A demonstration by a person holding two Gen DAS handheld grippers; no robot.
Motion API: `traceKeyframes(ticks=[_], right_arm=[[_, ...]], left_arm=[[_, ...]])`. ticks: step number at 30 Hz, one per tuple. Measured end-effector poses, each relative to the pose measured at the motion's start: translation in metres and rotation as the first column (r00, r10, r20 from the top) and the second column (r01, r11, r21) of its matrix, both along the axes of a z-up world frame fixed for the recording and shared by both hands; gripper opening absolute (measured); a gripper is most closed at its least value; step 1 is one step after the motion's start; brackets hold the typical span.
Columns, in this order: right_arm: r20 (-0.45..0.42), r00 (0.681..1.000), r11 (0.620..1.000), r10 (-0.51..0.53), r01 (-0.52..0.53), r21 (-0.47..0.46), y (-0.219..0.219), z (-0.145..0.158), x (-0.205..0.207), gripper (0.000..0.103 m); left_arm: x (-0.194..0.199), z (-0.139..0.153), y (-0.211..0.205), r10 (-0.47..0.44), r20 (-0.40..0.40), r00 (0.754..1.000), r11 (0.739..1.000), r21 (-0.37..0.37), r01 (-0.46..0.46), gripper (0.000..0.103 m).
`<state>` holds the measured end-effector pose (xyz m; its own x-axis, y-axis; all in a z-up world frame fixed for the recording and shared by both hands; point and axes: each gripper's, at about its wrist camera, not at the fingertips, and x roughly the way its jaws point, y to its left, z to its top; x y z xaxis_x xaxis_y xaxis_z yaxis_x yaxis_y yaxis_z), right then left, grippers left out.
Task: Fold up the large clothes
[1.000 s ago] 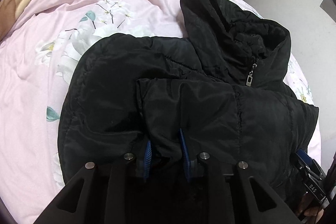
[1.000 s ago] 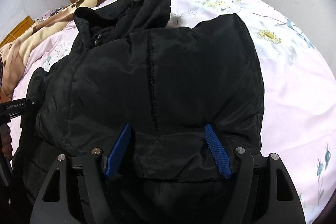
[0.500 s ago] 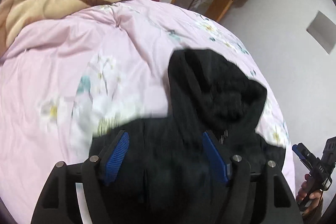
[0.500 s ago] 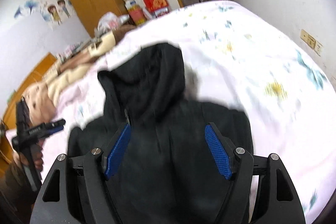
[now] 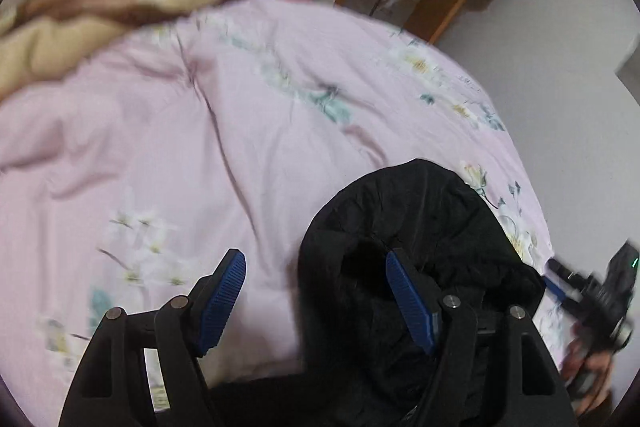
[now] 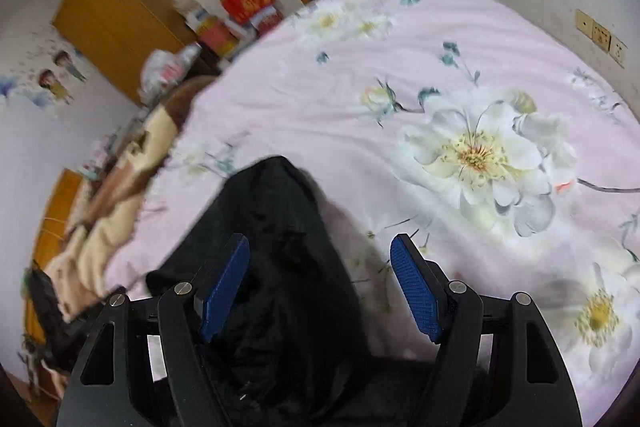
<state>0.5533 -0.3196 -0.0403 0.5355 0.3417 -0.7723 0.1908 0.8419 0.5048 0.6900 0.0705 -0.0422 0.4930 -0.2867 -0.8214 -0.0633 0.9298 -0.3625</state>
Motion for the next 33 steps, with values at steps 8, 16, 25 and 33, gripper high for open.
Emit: traceKeyframes(ticks=[8,16,25,33], right_arm=[[-0.061,0.994,0.989,0.087,-0.079,0.122,0.008,-0.047,0.011,0.073],[-0.098,0.971,0.963,0.217,-0.23,-0.142,0.039,-0.048,0.005,0.028],[-0.003,0.963,0.882,0.27,-0.249,-0.399,0.054,-0.027,-0.033,0.013],[0.186,0.916,0.805,0.355,-0.198,-0.559,0.075,0.014,-0.094,0.011]], left_arm=[[0.034,-0.049,-0.018,-0.017,-0.137,0.99,1.0,0.019,0.02,0.07],[0.024,-0.059,-0.023,-0.022,-0.146,0.989,0.999,0.02,0.026,0.016],[-0.005,-0.045,0.002,0.015,-0.064,0.998,0.997,-0.077,-0.02,0.008],[-0.061,-0.013,0.019,0.038,0.083,0.996,0.984,-0.176,-0.023,0.008]])
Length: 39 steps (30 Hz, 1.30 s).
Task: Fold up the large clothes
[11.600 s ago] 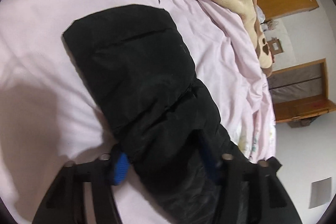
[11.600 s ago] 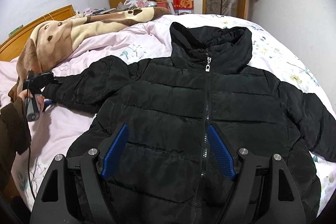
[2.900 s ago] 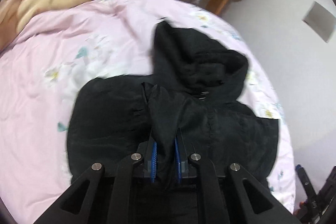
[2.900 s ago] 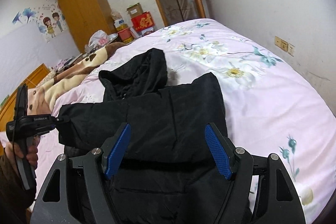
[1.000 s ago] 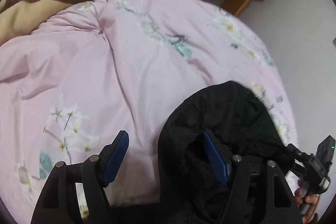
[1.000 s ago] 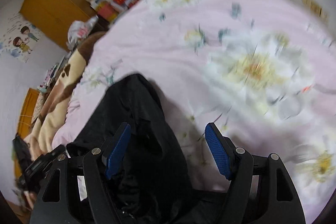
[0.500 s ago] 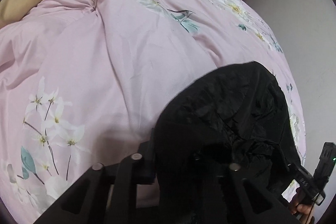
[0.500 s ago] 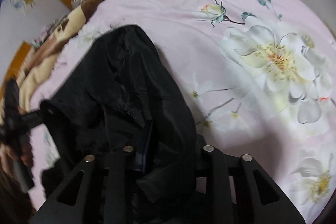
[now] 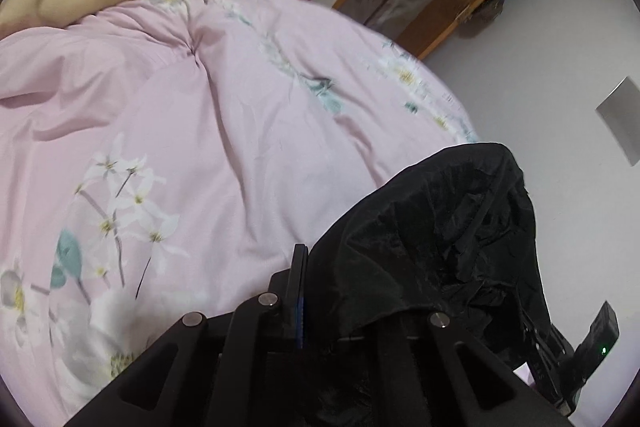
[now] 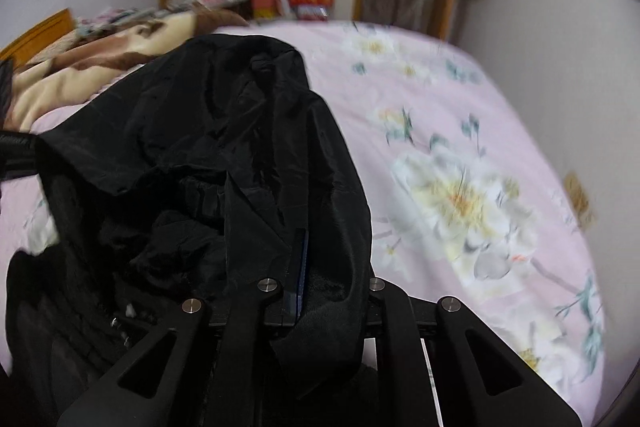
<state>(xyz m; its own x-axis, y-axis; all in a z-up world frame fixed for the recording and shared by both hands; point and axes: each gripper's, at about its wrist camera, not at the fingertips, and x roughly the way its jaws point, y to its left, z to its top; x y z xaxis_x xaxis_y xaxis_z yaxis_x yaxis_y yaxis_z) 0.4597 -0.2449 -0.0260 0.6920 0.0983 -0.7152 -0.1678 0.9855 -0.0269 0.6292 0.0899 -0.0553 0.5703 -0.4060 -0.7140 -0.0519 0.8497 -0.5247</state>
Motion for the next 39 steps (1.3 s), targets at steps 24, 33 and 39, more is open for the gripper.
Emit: traceKeyframes(ticks=[24,33,39], right_arm=[[0.206,0.959,0.932,0.197,-0.118,-0.344,0.03,0.004,-0.163,0.012],[0.269,0.936,0.909,0.226,-0.104,-0.403,0.026,-0.002,-0.18,0.012],[0.269,0.951,0.924,0.151,-0.039,-0.381,0.017,0.006,-0.165,0.012]], left_arm=[[-0.167,-0.014,0.038,-0.032,-0.036,0.999,0.99,-0.14,0.027,0.031],[-0.234,-0.011,0.042,-0.081,-0.036,0.996,0.984,-0.163,0.074,0.045],[-0.227,-0.019,0.014,-0.197,-0.143,0.97,0.98,-0.036,0.194,0.052]])
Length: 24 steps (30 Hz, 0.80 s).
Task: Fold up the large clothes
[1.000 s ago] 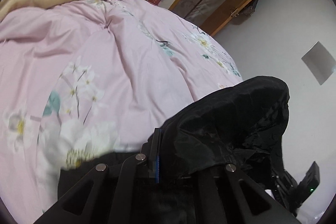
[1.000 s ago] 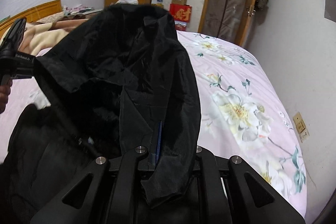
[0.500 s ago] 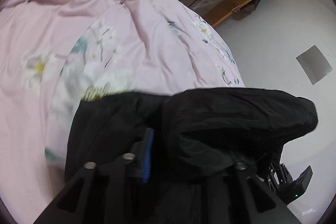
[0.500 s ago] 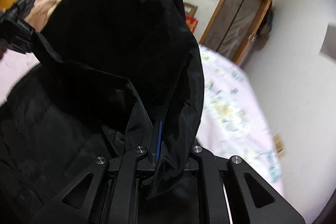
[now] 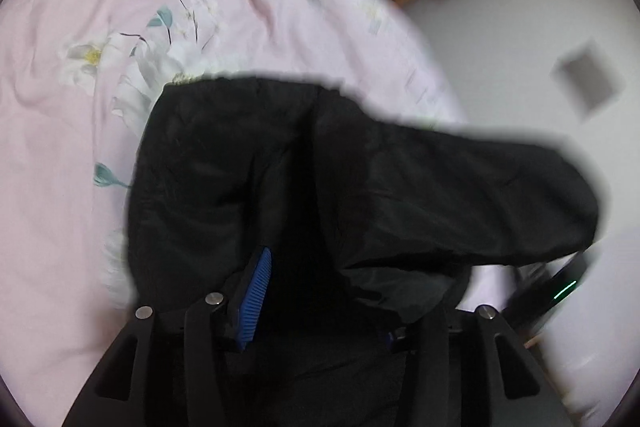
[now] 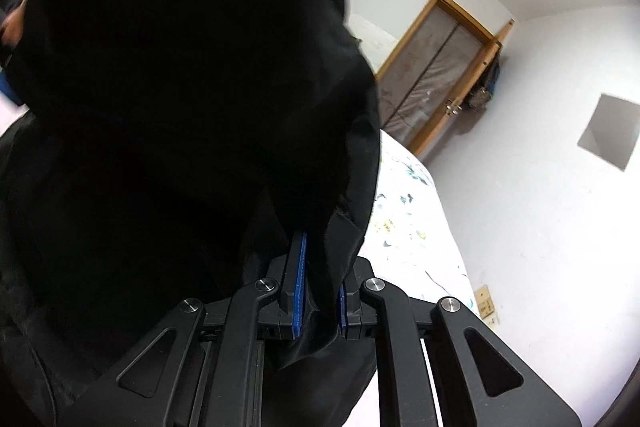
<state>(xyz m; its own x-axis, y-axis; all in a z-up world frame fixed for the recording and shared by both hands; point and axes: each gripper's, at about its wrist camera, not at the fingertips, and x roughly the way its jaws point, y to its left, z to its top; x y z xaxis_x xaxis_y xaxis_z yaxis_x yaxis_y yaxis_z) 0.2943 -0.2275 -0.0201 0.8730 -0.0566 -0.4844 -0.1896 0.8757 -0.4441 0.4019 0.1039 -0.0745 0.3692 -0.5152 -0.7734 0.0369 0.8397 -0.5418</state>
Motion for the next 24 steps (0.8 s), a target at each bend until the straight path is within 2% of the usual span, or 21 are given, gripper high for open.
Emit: traceKeyframes(ticks=[1,2,4,5,6,8,12,14,15,18,20,22,23,24], right_arm=[[-0.004,1.0,0.999,-0.019,0.02,0.027,-0.005,0.002,0.004,0.012],[-0.003,1.0,0.999,-0.026,0.026,0.044,-0.008,0.005,0.007,0.012],[0.015,0.999,0.999,-0.038,0.038,0.03,-0.009,0.006,0.008,0.012],[0.02,0.999,0.999,-0.038,0.038,0.016,-0.009,0.006,0.009,0.012],[0.019,0.999,0.999,-0.037,0.037,0.01,-0.007,0.004,0.008,0.012],[0.018,0.999,0.999,-0.042,0.042,0.002,-0.001,0.001,0.005,0.012],[0.016,0.999,0.999,-0.036,0.036,-0.002,-0.001,0.002,-0.002,0.012],[-0.001,1.0,1.0,-0.006,0.006,0.008,-0.003,0.004,-0.013,0.012],[-0.015,1.0,1.0,0.008,-0.008,0.01,-0.001,0.008,-0.005,0.012],[-0.045,0.999,0.999,0.001,0.0,0.036,-0.005,0.02,-0.011,0.012],[-0.019,1.0,0.993,-0.012,0.014,0.119,-0.013,0.046,-0.011,0.012],[0.025,0.999,0.978,-0.021,0.015,0.207,-0.014,0.073,-0.009,0.014],[0.028,1.0,0.969,-0.013,0.006,0.247,-0.011,0.08,-0.012,0.015],[0.01,1.0,0.95,0.013,-0.015,0.312,-0.006,0.093,0.002,0.021]], left_arm=[[0.001,0.002,-0.006,-0.041,0.02,0.999,0.997,0.061,0.039,0.053],[0.001,0.006,-0.01,-0.086,0.036,0.996,0.994,0.064,0.084,0.053],[-0.001,0.012,-0.011,-0.189,0.053,0.981,0.976,-0.101,0.193,0.067],[-0.004,0.016,-0.009,-0.227,0.073,0.971,0.956,-0.175,0.236,0.082],[-0.01,0.023,-0.005,-0.224,0.112,0.968,0.955,-0.175,0.241,0.086],[-0.015,0.026,0.003,-0.21,0.138,0.968,0.959,-0.162,0.231,0.086],[-0.027,0.022,0.026,-0.153,0.116,0.981,0.941,-0.287,0.181,0.086],[-0.029,0.022,0.024,-0.155,0.113,0.981,0.941,-0.285,0.181,0.086],[-0.029,0.023,0.02,-0.157,0.116,0.981,0.944,-0.273,0.183,0.086],[-0.019,0.028,0.006,-0.152,0.117,0.981,0.945,-0.275,0.179,0.086],[-0.011,0.038,-0.006,-0.145,0.134,0.98,0.949,-0.261,0.176,0.086],[-0.003,0.052,-0.021,-0.14,0.166,0.976,0.963,-0.205,0.172,0.086],[0.004,0.056,-0.03,-0.147,0.172,0.974,0.969,-0.172,0.177,0.086],[0.011,0.063,-0.042,-0.159,0.18,0.971,0.972,-0.145,0.186,0.086]])
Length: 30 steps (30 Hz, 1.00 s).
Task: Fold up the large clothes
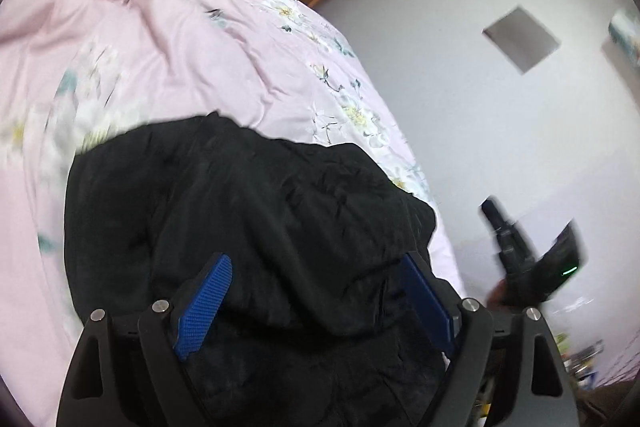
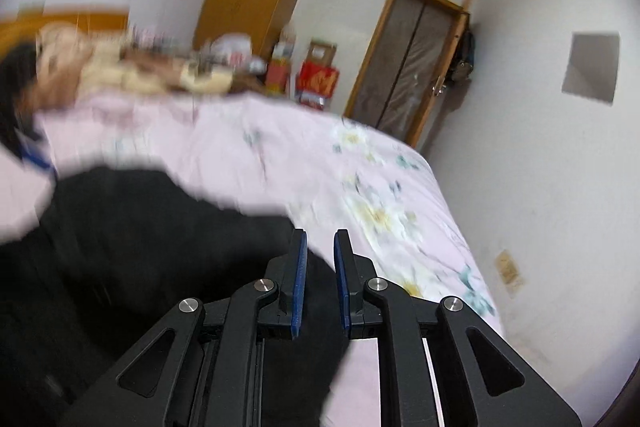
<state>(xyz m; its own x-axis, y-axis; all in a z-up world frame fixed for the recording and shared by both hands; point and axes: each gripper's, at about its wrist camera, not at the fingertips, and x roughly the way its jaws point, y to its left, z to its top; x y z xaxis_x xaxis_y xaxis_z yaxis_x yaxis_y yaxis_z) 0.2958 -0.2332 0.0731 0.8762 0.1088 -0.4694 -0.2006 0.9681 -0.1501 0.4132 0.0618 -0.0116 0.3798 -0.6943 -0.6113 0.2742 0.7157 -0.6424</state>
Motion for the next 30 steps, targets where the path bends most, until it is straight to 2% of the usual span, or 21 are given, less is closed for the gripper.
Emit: traceKeyframes(ticks=[2,3,5,7,8,11,13,15,17,20,21,26,30], right_arm=[[-0.036,0.999,0.995,0.035,-0.031,0.099,0.009,0.005,0.015,0.024],[-0.08,0.993,0.981,0.084,-0.069,0.18,0.017,0.007,0.034,0.024],[-0.126,0.986,0.97,0.107,-0.076,0.232,0.036,-0.004,0.037,0.025],[-0.258,0.958,0.959,0.125,-0.05,0.28,0.048,-0.03,0.062,0.027],[-0.294,0.947,0.952,0.132,-0.038,0.304,0.047,-0.04,0.068,0.027],[-0.404,0.903,0.942,0.144,0.001,0.337,0.058,-0.09,0.061,0.027],[-0.439,0.885,0.942,0.152,0.004,0.335,0.065,-0.114,0.044,0.027],[-0.461,0.874,0.947,0.155,0.001,0.321,0.069,-0.129,0.029,0.028],[-0.469,0.87,0.956,0.156,-0.013,0.293,0.079,-0.141,0.02,0.029],[-0.466,0.87,0.972,0.161,-0.058,0.226,0.087,-0.152,0.01,0.03],[-0.464,0.872,0.981,0.157,-0.082,0.178,0.091,-0.156,0.008,0.03],[-0.494,0.857,0.99,0.144,-0.125,0.07,0.091,-0.173,0.005,0.03],[-0.48,0.869,0.992,0.12,-0.125,0.022,0.096,-0.182,0.003,0.03]], left_arm=[[0.01,0.004,-0.012,0.004,0.003,1.0,1.0,0.008,-0.004,0.086],[0.015,0.005,-0.02,0.005,-0.01,1.0,0.999,0.039,-0.004,0.086],[0.022,0.0,-0.033,0.012,-0.025,1.0,0.994,0.112,-0.009,0.086],[0.024,-0.005,-0.047,0.0,-0.03,1.0,0.978,0.208,0.006,0.086],[0.024,-0.009,-0.054,-0.012,-0.015,1.0,0.962,0.272,0.016,0.086],[0.026,-0.03,-0.053,0.007,-0.046,0.999,0.939,0.344,0.01,0.086],[0.028,-0.042,-0.046,0.034,-0.062,0.997,0.93,0.368,-0.008,0.086],[0.033,-0.057,-0.039,0.066,-0.07,0.995,0.901,0.433,-0.029,0.086],[0.036,-0.068,-0.029,0.098,-0.091,0.991,0.885,0.463,-0.045,0.086],[0.041,-0.083,-0.015,0.123,-0.101,0.987,0.872,0.485,-0.059,0.088],[0.043,-0.088,-0.012,0.134,-0.101,0.986,0.864,0.499,-0.067,0.088],[0.043,-0.106,-0.002,0.149,-0.129,0.98,0.885,0.46,-0.073,0.091],[0.034,-0.112,-0.006,0.148,-0.09,0.985,0.871,0.484,-0.087,0.093]])
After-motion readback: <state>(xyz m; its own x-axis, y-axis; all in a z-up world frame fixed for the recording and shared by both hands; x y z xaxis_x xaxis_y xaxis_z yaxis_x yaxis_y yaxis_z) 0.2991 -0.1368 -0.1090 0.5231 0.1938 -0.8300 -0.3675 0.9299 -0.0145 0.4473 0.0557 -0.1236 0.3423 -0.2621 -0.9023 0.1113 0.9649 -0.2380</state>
